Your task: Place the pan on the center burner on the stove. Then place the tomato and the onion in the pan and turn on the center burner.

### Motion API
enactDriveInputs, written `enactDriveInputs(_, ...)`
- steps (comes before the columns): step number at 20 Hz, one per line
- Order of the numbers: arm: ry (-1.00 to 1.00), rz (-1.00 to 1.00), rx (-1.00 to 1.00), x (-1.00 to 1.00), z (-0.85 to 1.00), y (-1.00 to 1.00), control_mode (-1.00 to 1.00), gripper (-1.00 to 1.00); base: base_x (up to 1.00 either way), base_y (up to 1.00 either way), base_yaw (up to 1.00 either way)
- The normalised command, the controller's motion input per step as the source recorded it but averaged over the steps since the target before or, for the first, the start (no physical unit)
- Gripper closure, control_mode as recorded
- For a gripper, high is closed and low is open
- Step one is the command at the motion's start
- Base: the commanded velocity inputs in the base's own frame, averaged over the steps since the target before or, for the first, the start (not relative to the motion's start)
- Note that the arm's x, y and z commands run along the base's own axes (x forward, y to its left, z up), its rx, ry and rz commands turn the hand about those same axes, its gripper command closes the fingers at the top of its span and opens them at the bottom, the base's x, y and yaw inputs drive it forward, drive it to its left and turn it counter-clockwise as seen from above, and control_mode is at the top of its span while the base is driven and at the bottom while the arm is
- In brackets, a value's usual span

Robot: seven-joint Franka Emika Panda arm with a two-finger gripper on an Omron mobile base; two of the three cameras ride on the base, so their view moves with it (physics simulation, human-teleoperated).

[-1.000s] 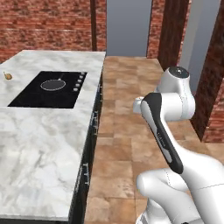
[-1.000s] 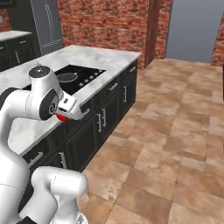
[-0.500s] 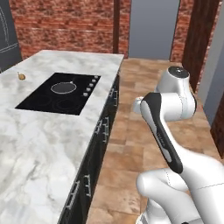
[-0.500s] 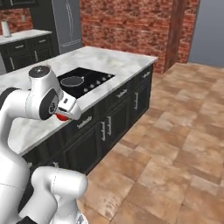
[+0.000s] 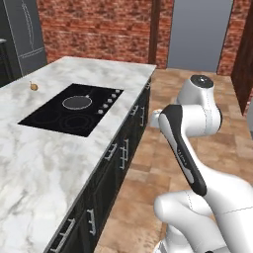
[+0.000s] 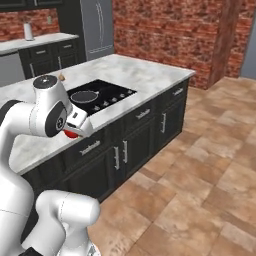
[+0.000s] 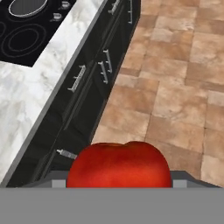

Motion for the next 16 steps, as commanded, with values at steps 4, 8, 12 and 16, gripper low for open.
enactDriveInputs(4, 0.0, 0.0, 0.0, 0.0, 0.0, 0.0, 1.0, 1.0, 0.29, -0.61, 0.28)
enactDriveInputs(8, 0.0, 0.0, 0.0, 0.0, 0.0, 0.0, 1.0, 1.0, 0.2, -0.59, 0.29)
enactDriveInputs(12, 0.0, 0.0, 0.0, 0.0, 0.0, 0.0, 1.0, 1.0, 0.26, -0.58, 0.29)
enactDriveInputs(16, 0.0, 0.0, 0.0, 0.0, 0.0, 0.0, 1.0, 1.0, 0.29, -0.57, 0.29)
